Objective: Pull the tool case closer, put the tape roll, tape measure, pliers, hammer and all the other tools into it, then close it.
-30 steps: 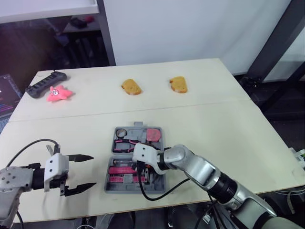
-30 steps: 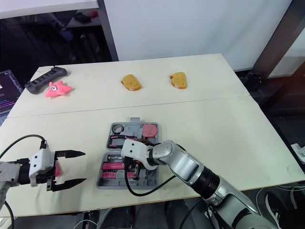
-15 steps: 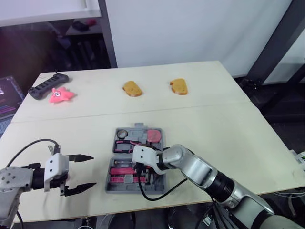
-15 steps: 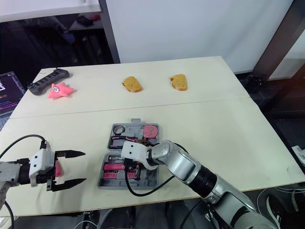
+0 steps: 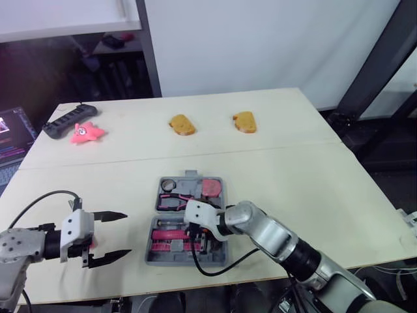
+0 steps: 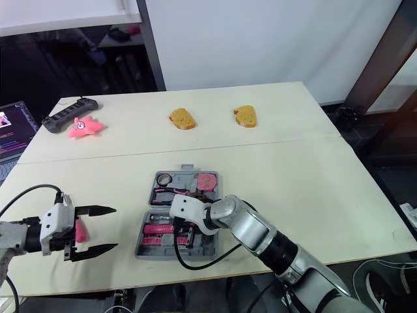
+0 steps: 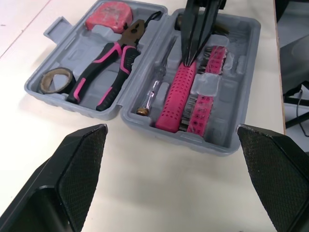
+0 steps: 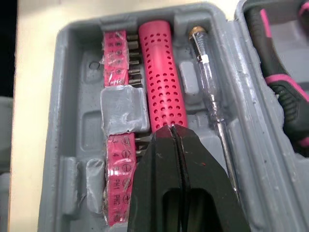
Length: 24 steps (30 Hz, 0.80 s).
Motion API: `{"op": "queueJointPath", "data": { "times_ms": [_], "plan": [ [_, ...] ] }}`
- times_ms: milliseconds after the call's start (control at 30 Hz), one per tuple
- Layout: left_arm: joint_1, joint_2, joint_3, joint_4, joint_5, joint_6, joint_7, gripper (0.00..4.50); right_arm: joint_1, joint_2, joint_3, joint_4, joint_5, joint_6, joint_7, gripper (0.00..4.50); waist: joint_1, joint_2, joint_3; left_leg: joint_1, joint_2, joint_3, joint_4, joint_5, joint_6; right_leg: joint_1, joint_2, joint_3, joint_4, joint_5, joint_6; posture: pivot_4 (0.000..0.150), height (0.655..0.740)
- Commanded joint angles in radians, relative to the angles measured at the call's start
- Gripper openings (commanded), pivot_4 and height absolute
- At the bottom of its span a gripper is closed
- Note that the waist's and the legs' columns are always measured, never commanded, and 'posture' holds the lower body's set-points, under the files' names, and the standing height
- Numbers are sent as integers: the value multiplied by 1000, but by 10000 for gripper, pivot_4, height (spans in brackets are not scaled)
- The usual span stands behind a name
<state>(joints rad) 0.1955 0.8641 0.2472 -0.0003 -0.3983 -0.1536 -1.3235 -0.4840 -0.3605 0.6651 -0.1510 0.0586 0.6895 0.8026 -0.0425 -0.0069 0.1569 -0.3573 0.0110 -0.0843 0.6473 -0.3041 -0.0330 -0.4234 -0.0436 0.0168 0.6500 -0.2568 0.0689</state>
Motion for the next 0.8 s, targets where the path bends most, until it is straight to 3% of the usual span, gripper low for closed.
{"op": "queueJointPath", "data": {
  "times_ms": [33, 300, 600, 700, 800],
  "plan": [
    [-12, 4, -3, 11, 10, -1, 8, 45000, 27, -62, -134, -179, 70, -56, 48, 215, 0, 0, 2, 0, 0, 0, 0, 0, 0, 0, 0, 0, 0, 0, 0, 1500, 7400],
    [-38, -10, -12, 40, 11, 1, 32, 45000, 137, -218, -314, -330, 155, 19, 69, 215, -1, -2, 5, 0, 0, 0, 0, 0, 0, 0, 0, 0, 0, 0, 0, 1500, 7400],
    [-57, 35, 71, 145, -9, 17, 37, 45000, 442, -407, -783, -471, 361, 79, 123, 215, 7, -6, 10, 0, 1, 1, 0, 0, 0, 0, 1, 1, -1, 0, 0, 1500, 7400],
    [-56, 73, 131, 241, -7, 7, 32, 45000, 596, -458, -961, -463, 400, 82, 156, 8227, 12, -8, 12, 0, 1, 1, 0, 0, 0, 0, 1, 0, -1, -1, 0, 1500, 7400],
    [-49, 125, 197, 407, 17, -39, 29, 45000, 777, -475, -1149, -449, 397, 58, 192, 23344, 15, -8, 13, 0, 1, 2, 0, 0, 0, 0, 1, 1, -1, -1, 0, 1500, 7400]
  ]
}}
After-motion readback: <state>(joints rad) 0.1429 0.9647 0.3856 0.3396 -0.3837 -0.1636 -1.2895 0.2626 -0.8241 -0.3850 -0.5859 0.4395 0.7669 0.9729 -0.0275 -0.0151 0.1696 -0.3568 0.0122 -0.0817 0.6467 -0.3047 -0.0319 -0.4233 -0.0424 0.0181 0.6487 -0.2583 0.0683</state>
